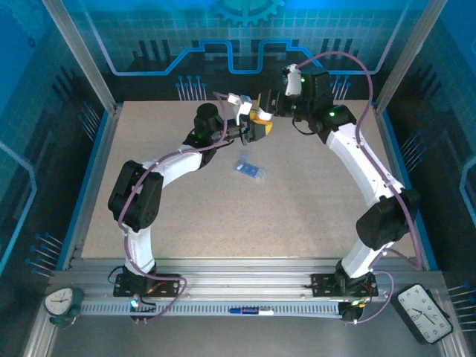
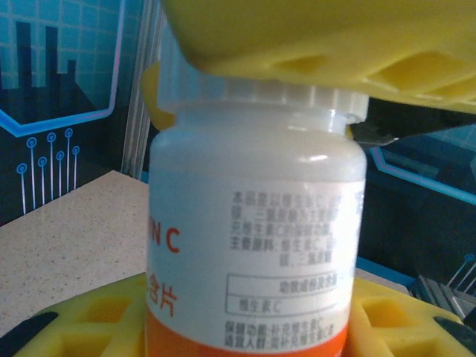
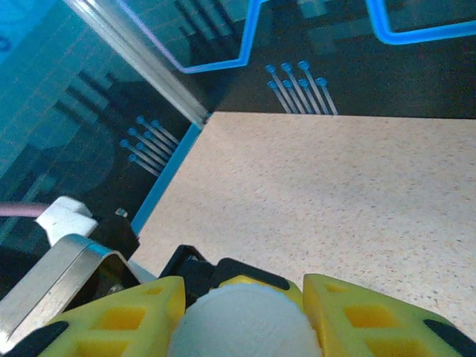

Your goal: Sort the pills into containers

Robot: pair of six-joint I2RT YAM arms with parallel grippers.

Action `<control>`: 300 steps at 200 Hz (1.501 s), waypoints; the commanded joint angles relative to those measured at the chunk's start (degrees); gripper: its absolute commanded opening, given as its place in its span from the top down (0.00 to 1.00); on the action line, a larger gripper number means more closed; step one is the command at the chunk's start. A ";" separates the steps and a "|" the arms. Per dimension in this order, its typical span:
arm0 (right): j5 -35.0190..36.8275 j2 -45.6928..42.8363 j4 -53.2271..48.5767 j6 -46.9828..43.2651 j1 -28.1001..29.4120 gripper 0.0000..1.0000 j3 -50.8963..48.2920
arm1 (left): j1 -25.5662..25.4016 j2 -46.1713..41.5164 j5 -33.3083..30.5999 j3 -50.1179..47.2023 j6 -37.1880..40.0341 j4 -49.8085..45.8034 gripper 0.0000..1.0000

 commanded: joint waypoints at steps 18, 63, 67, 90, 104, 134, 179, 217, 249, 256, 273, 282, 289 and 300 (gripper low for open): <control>12.02 -3.62 0.04 7.84 5.88 0.69 -5.83 | 0.12 -0.22 -3.02 2.33 1.43 2.30 1.00; 8.67 -4.14 0.36 7.61 3.02 0.55 -3.74 | 0.15 -0.31 -2.90 1.99 1.78 2.22 1.00; 7.52 -4.29 0.77 7.70 2.23 0.50 -3.78 | 0.21 -0.26 -2.83 1.97 1.82 2.23 1.00; 0.24 -5.99 4.38 7.35 -2.70 0.31 -4.86 | 0.24 -0.22 -2.50 1.99 1.74 2.23 1.00; -6.01 -6.73 7.52 5.84 -5.12 0.24 -5.57 | 0.24 -0.13 -1.98 1.97 1.66 2.23 1.00; -18.29 -3.87 7.18 3.25 -9.41 0.22 -2.65 | 0.27 0.11 -1.23 2.04 1.39 1.99 1.00; -20.18 2.14 -4.15 -4.09 -8.78 0.23 6.85 | 0.36 0.09 -0.56 2.23 1.08 1.53 1.00; -18.56 4.89 -11.20 -8.44 -6.97 0.23 11.99 | 0.43 0.14 -0.49 2.36 0.95 1.30 1.00; -17.68 5.99 -13.83 -10.17 -5.82 0.24 13.49 | 0.39 0.08 -0.47 2.49 0.95 1.26 1.00; -17.55 6.12 -14.13 -10.29 -5.74 0.24 13.59 | 0.37 0.05 -0.44 2.49 0.92 1.30 1.00; -17.22 6.34 -14.40 -10.40 -5.45 0.25 13.56 | 0.42 0.05 -0.43 2.49 0.82 1.28 1.00; -17.08 6.48 -14.42 -10.40 -5.33 0.25 13.50 | 0.37 -0.03 -0.50 2.42 0.78 1.33 1.00; -17.09 6.51 -14.43 -10.40 -5.24 0.25 13.50 | 0.39 -0.04 -0.43 2.41 0.75 1.39 1.00; -16.91 6.66 -14.42 -10.37 -5.23 0.27 13.56 | 0.38 -0.12 -0.44 2.32 0.78 1.44 1.00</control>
